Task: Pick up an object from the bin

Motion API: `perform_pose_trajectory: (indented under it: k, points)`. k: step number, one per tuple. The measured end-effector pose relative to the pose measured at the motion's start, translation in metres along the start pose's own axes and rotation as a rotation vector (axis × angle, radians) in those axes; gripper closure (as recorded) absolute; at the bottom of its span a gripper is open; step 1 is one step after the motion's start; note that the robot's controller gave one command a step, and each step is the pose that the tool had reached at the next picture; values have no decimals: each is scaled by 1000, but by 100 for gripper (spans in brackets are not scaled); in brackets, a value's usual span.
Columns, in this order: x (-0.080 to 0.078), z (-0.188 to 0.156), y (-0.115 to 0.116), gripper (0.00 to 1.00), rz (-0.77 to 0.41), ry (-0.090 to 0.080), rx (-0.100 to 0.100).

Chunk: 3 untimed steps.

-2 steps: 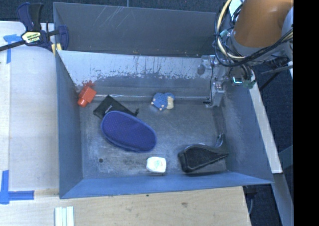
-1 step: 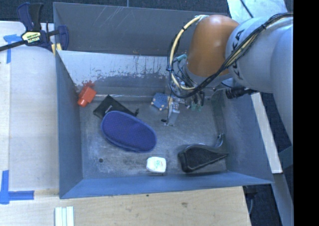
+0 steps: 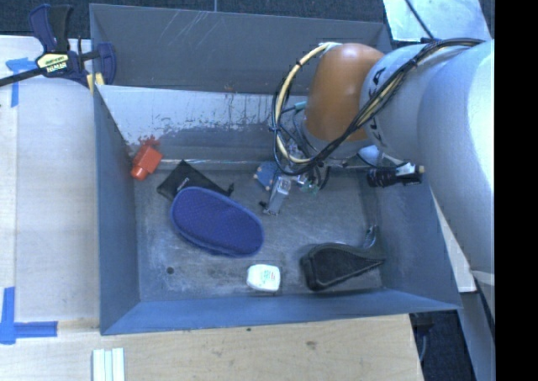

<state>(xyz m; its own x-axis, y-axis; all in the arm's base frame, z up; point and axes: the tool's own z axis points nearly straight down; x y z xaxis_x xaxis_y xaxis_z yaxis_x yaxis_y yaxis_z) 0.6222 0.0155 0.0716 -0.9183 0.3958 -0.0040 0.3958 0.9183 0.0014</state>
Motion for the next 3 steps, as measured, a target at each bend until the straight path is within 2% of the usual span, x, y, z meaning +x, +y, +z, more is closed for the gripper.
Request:
perform_pose_trajectory:
  k: [1,2,3]
  points:
    - [-2,-3,2,100,-2,-5,-3]
    - [10,-99,-5,100,-12,-5,-3]
    - [17,-157,-20,100,-56,-6,-1]
